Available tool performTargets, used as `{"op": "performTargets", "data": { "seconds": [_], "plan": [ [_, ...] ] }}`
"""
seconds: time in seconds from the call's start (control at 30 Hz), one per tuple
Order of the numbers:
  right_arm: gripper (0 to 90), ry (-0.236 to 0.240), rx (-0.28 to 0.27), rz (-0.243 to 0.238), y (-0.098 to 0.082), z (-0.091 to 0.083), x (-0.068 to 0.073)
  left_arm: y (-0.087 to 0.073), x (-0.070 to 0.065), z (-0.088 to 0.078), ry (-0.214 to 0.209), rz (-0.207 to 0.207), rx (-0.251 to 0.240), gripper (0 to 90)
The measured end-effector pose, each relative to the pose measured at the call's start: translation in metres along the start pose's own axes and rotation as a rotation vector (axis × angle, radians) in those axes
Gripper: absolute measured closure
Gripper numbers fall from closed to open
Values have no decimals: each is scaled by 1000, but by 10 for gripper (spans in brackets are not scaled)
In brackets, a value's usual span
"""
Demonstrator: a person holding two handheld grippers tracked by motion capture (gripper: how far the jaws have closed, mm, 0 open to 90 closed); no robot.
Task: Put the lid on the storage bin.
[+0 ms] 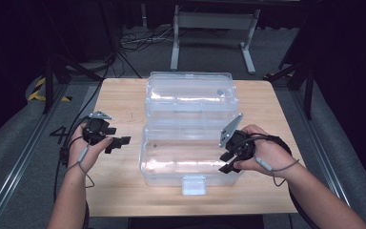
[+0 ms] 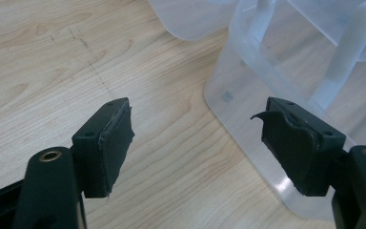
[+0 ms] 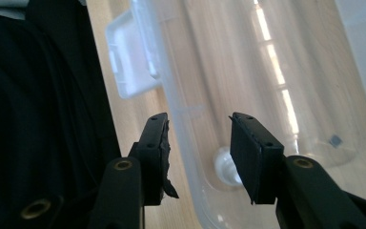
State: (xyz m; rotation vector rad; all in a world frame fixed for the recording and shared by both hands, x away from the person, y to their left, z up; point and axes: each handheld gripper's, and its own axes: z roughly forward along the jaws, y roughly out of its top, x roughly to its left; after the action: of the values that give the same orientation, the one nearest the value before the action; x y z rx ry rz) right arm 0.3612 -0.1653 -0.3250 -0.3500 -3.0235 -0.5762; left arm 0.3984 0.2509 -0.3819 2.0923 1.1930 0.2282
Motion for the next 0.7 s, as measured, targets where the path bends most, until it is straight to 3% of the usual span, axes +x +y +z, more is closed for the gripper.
{"op": "performTargets", "data": {
  "seconds": [0.27, 0.7],
  "plan": [
    [578, 31, 11, -36, 10, 12, 7, 0, -2, -1, -4, 10, 5, 262],
    [569, 39, 131, -44, 6, 40, 3, 3, -5, -2, -23, 17, -4, 253]
  ]
}}
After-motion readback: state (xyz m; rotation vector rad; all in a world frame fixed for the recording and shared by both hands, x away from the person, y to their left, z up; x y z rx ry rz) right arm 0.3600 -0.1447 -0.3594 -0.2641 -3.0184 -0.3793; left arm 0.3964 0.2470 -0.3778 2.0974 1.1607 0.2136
